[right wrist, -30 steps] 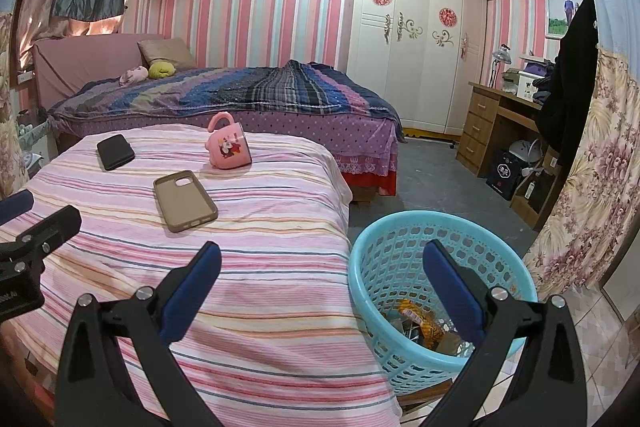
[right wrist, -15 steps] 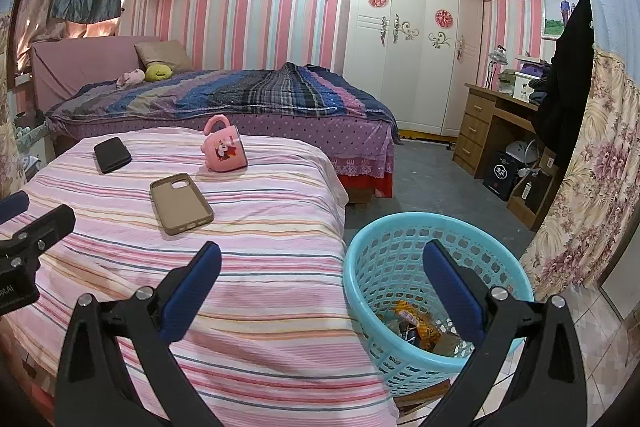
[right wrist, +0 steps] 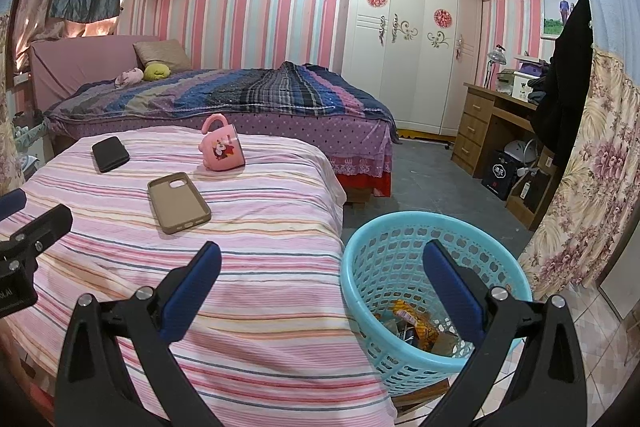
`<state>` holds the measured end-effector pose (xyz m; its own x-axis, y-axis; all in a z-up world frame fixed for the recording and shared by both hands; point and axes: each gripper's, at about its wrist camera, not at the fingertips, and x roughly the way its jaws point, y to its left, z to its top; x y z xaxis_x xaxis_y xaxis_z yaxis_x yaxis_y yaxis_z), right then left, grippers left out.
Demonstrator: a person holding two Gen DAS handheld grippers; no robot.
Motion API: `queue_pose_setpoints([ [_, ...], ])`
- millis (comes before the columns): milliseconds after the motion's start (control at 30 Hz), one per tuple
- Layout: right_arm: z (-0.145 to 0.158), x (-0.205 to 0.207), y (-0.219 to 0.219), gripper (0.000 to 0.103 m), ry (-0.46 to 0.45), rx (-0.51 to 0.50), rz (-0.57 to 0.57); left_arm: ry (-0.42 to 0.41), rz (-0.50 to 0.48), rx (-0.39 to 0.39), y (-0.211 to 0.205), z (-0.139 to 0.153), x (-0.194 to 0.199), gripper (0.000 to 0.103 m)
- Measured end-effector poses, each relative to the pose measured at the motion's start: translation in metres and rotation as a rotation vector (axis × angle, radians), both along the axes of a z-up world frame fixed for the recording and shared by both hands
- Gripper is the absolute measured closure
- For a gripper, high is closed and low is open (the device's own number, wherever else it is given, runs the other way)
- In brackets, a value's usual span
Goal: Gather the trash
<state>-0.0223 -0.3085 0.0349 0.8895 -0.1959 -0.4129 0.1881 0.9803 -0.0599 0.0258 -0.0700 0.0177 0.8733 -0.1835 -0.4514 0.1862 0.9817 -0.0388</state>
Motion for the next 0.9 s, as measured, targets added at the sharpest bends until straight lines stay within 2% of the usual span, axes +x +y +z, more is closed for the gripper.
queue_pose_setpoints([
  [900, -0.002, -0.005, -0.009, 0.005, 0.001, -0.005, -0.002, -0.006, 0.033, -0.003, 0.004, -0.001, 0.0, 0.005],
])
